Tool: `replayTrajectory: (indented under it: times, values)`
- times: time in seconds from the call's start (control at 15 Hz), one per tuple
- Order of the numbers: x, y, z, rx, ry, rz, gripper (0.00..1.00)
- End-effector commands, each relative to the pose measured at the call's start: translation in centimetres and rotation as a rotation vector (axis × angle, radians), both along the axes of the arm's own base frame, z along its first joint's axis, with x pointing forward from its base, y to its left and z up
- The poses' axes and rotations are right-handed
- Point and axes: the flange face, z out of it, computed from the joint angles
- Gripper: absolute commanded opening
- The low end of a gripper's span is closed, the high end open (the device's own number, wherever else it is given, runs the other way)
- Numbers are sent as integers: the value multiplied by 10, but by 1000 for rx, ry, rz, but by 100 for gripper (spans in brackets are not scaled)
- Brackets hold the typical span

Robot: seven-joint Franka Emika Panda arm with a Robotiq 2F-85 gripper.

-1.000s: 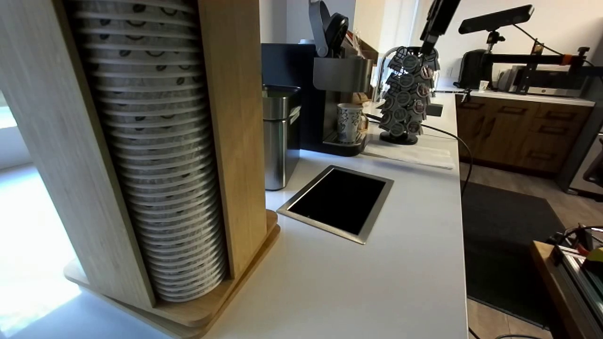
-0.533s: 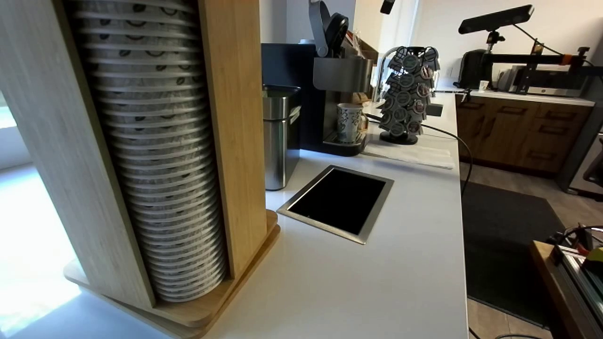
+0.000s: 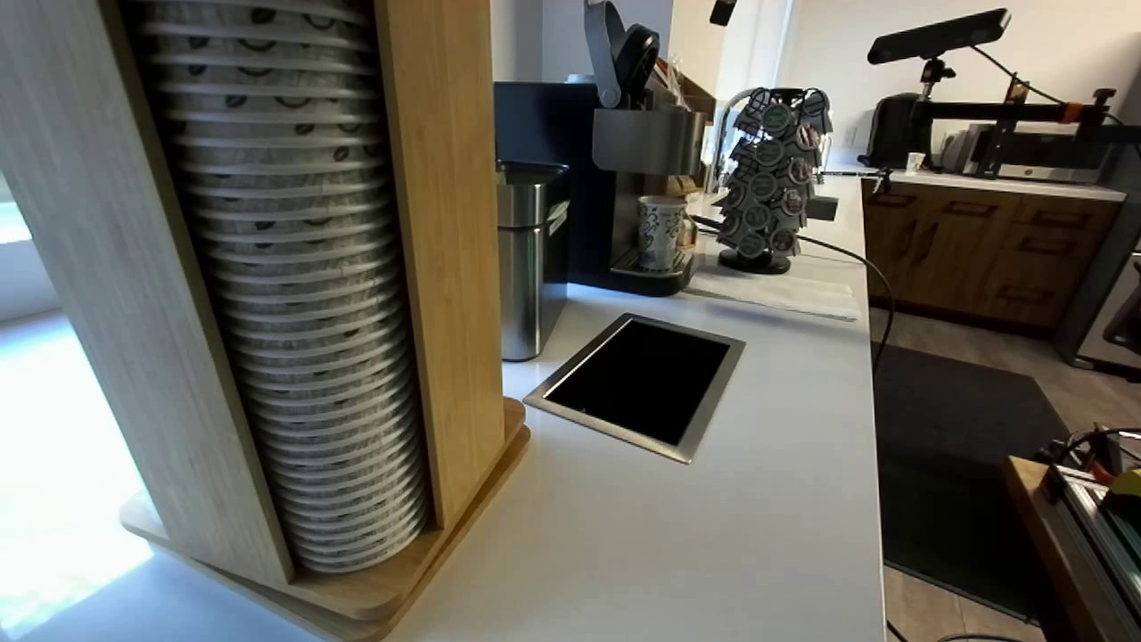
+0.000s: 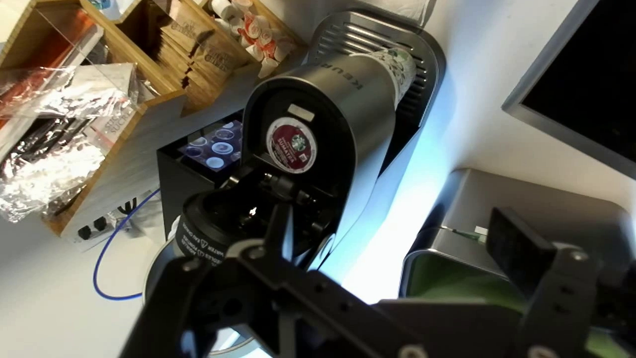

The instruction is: Close the lid of the coffeemaker

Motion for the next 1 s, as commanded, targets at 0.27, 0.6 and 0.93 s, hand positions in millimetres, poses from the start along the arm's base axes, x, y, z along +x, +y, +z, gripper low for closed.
replayTrajectory:
  times: [0.27, 0.6, 0.93]
  values:
    - [71, 24, 36, -69, -65, 57, 100]
    - [125, 12, 50, -109, -139, 29, 74]
    - [169, 2, 42, -124, -219, 12, 37]
